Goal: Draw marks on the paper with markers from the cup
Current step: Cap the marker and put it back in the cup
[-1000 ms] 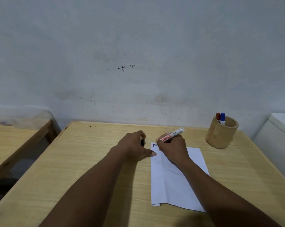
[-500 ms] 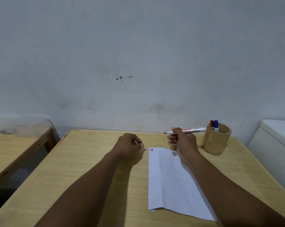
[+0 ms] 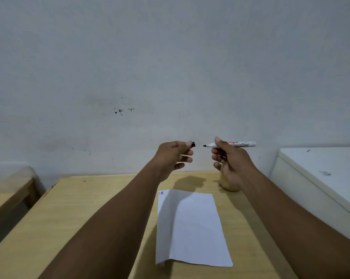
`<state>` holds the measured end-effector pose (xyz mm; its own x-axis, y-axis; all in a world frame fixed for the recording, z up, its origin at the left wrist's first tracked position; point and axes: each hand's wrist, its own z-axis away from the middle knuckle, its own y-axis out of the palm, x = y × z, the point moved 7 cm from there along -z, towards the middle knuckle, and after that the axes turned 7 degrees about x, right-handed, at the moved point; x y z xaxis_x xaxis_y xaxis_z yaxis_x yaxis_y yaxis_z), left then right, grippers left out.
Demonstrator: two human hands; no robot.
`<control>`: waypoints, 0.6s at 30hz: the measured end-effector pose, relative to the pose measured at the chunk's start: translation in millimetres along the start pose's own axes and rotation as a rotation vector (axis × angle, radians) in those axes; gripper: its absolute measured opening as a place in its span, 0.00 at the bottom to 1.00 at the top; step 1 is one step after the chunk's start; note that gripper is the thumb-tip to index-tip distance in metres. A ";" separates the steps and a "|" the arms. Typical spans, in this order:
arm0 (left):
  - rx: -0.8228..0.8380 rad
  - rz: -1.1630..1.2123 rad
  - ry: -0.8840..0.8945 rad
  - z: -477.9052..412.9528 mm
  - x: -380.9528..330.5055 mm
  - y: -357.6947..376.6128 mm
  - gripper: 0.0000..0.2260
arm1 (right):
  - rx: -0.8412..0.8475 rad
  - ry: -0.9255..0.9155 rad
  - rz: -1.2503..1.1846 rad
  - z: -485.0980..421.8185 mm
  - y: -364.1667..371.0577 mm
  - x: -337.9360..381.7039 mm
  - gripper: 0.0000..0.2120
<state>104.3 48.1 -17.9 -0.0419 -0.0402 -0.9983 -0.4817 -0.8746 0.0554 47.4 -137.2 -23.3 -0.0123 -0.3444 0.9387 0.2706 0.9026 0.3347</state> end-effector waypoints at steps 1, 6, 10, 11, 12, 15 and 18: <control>0.013 0.007 -0.006 -2.4 1.4 5.2 0.10 | 0.002 -0.007 -0.010 0.4 -4.0 2.8 0.10; 0.075 -0.002 -0.027 -10.6 5.3 27.9 0.11 | -0.004 -0.021 -0.034 -1.0 -18.3 9.7 0.10; 0.106 -0.007 -0.035 -15.7 6.4 39.8 0.09 | 0.002 -0.029 -0.036 -2.1 -22.8 11.0 0.11; 0.116 -0.006 -0.037 -16.9 6.8 42.3 0.08 | 0.002 -0.031 -0.033 -2.5 -23.8 11.1 0.11; 0.126 -0.006 -0.038 -17.9 7.0 44.8 0.08 | 0.000 -0.031 -0.031 -3.1 -25.1 10.7 0.11; 0.139 -0.009 -0.038 -20.5 7.3 50.7 0.08 | -0.008 -0.029 -0.026 -5.4 -28.8 8.0 0.10; 0.096 -0.033 -0.012 -23.3 7.8 52.0 0.12 | -0.023 -0.048 0.010 -7.3 -31.5 5.4 0.11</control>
<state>99.3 -8.9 -23.2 -0.0344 -0.0055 -0.9994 -0.5644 -0.8251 0.0240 45.9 -169.4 -29.4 -0.0557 -0.3217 0.9452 0.2930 0.8997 0.3235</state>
